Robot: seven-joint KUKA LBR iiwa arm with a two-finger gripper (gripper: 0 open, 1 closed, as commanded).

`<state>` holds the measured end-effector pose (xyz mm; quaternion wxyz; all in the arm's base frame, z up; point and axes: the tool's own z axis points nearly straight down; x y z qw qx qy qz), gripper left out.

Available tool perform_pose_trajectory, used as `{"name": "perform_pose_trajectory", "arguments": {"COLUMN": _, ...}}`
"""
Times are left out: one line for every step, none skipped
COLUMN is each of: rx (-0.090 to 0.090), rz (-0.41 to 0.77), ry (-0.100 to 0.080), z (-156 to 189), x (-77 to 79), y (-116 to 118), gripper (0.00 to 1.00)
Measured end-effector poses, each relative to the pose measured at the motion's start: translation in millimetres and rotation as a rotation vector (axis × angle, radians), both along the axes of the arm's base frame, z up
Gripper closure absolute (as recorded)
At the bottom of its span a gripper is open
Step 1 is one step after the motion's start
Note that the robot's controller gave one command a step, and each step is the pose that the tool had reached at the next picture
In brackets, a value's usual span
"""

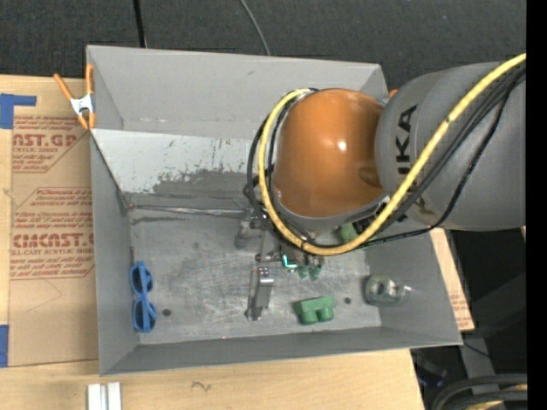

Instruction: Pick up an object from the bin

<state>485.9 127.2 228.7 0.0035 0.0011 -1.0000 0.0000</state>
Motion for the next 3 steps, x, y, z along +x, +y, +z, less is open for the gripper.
{"name": "perform_pose_trajectory", "arguments": {"rx": 0.002, "rz": 0.171, "ry": -0.015, "z": -161.0, "x": 56.0, "y": -49.7, "gripper": 0.0}}
{"name": "perform_pose_trajectory", "arguments": {"rx": 0.002, "rz": 0.249, "ry": -0.025, "z": -155.1, "x": 4.0, "y": -130.4, "gripper": 0.0}}
{"name": "perform_pose_trajectory", "arguments": {"rx": -0.002, "rz": 0.279, "ry": -0.012, "z": -127.2, "x": 1.5, "y": -183.1, "gripper": 0.0}}
